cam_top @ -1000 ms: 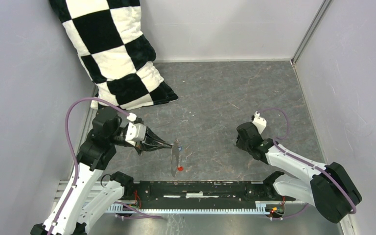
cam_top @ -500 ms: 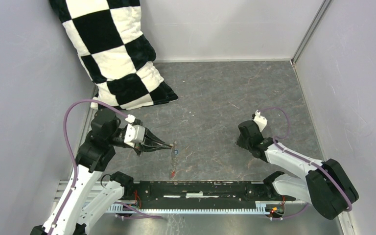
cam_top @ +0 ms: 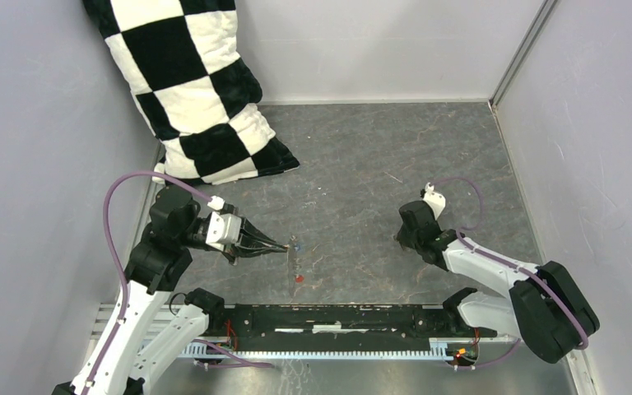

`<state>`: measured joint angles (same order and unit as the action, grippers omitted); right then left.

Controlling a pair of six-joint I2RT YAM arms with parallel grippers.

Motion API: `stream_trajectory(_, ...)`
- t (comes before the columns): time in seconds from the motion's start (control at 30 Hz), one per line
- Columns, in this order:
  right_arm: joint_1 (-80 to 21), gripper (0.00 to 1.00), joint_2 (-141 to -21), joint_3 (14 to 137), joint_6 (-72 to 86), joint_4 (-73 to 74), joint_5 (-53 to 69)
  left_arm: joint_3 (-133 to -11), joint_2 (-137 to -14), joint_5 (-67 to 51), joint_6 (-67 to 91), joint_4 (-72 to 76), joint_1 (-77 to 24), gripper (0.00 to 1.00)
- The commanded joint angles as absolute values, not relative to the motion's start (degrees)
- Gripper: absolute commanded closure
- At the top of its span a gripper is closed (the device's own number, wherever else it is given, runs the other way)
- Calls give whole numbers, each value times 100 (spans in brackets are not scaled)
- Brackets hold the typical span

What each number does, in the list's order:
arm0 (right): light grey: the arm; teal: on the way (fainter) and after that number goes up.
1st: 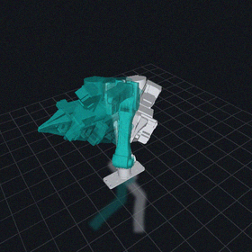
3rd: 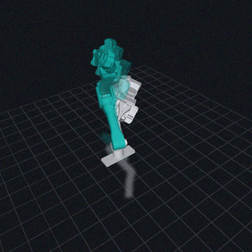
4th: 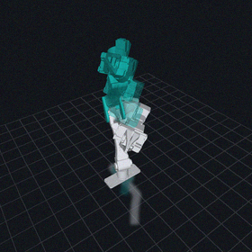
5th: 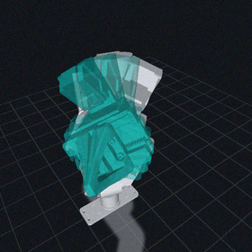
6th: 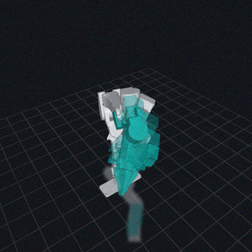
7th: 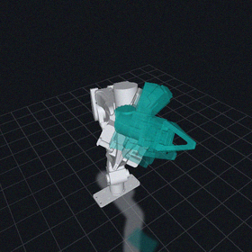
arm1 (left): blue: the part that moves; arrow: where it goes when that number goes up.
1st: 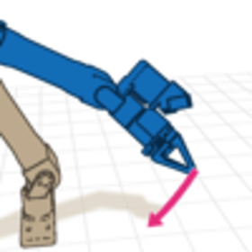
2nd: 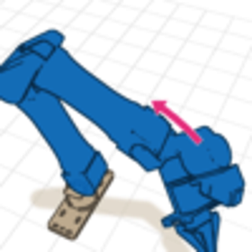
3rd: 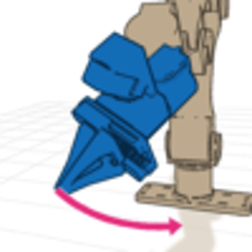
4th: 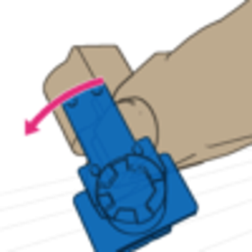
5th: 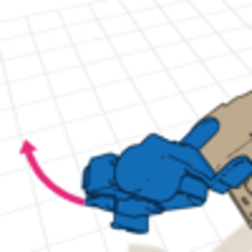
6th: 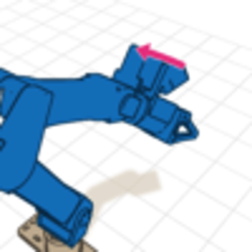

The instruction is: Put the keys on the keyring

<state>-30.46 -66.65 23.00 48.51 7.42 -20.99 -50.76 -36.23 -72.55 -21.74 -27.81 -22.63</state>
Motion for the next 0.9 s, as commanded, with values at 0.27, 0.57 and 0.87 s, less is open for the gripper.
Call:
stream_trajectory(0.27,-3013,85,-6802,2470,4619,716,-2296,-5056,-3560,-7418,-2232,-2737,-2270,98)
stream_trajectory(0.57,-3002,99,-6831,2546,4178,470,-2121,-5018,-3523,-7427,-2189,-2734,-2270,98)
stream_trajectory(0.87,-3215,100,-6839,3057,1720,-665,-464,-5001,-3603,-7447,-2138,-2738,-2275,98)
